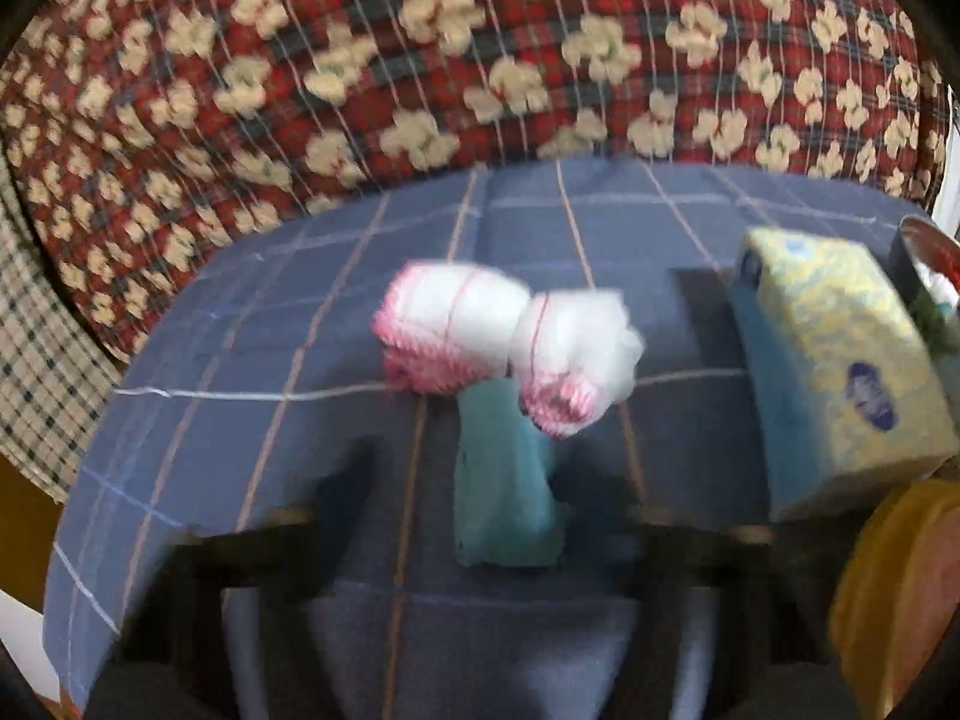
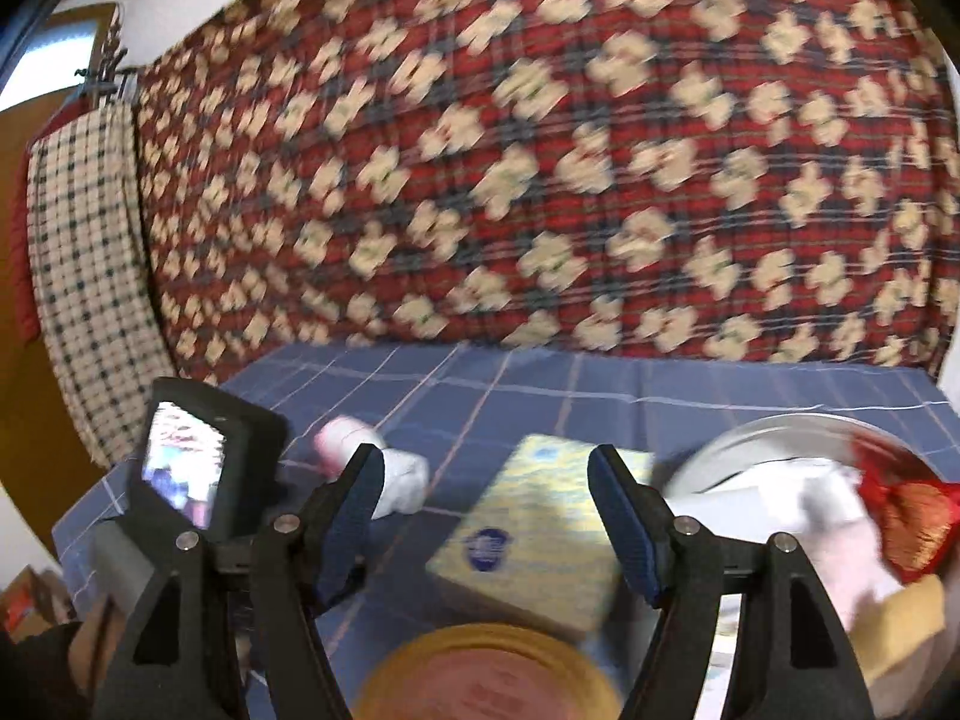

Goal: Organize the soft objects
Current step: 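Move both open grippers back over the remaining items on the bed, then close the left gripper on the light-blue cloth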

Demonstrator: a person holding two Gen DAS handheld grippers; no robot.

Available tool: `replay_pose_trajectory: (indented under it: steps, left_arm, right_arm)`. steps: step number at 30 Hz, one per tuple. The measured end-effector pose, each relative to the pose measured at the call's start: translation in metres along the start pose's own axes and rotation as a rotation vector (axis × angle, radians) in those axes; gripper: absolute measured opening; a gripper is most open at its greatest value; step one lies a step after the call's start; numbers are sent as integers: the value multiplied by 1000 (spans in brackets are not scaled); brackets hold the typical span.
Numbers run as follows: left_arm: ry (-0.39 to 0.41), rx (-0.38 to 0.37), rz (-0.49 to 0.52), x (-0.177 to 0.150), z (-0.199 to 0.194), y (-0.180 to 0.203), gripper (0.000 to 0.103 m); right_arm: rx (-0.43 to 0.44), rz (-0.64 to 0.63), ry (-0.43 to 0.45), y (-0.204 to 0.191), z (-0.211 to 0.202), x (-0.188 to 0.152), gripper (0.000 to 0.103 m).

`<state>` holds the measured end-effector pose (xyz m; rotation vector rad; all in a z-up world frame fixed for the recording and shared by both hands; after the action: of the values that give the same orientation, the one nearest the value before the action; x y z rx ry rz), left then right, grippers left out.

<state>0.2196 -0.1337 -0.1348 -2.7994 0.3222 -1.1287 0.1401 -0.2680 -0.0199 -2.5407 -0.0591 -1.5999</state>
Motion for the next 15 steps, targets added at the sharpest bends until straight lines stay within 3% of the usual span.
replay_pose_trajectory:
  steps: [3, 10, 15]
  left_arm:
    - [-12, -67, -61, -2, 3, -13, 9]
    - [6, -16, -151, -9, 2, -64, 9]
    - [9, -3, -184, -12, 5, -86, 9]
  right_arm:
    - [19, 5, -52, -13, 17, 3, 72]
    - [71, 27, -236, -55, 77, 2, 72]
    - [29, 9, -335, -78, 122, -14, 72]
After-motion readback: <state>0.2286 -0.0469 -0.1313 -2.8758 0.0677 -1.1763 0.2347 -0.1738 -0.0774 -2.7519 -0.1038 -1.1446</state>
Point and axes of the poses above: each gripper's, at about its wrist camera, not at the fingertips, and z roughly the way its jaws point, y to its right, x to its top, the point moved 10 cm from there along z, roughly the way its jaws point, and after that the axes turned 2 degrees about y, right-handed, at the moved point
